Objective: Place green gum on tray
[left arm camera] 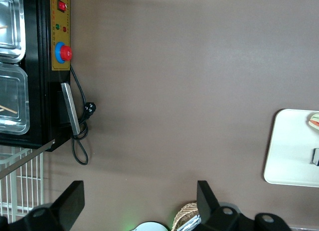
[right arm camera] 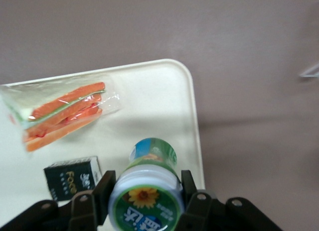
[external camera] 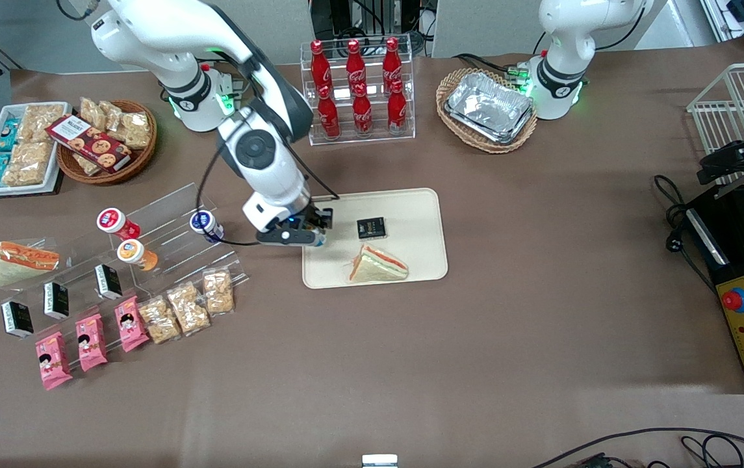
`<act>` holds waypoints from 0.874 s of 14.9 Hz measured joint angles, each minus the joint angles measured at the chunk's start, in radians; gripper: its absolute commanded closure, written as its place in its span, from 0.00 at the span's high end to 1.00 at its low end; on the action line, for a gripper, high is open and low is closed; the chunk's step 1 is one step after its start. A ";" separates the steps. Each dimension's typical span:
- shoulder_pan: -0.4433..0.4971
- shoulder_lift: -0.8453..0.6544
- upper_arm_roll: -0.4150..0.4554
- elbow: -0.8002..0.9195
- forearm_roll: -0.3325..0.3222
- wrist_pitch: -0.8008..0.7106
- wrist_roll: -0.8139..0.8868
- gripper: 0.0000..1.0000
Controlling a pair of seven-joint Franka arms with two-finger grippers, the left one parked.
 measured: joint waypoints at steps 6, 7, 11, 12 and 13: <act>0.027 0.069 -0.001 -0.093 -0.003 0.206 0.000 0.30; 0.027 0.068 -0.002 -0.093 -0.003 0.206 0.000 0.41; 0.027 0.066 -0.003 -0.093 -0.003 0.206 0.001 0.96; 0.027 0.066 -0.003 -0.093 -0.003 0.206 0.002 0.98; 0.027 0.066 -0.003 -0.093 -0.003 0.206 0.006 0.98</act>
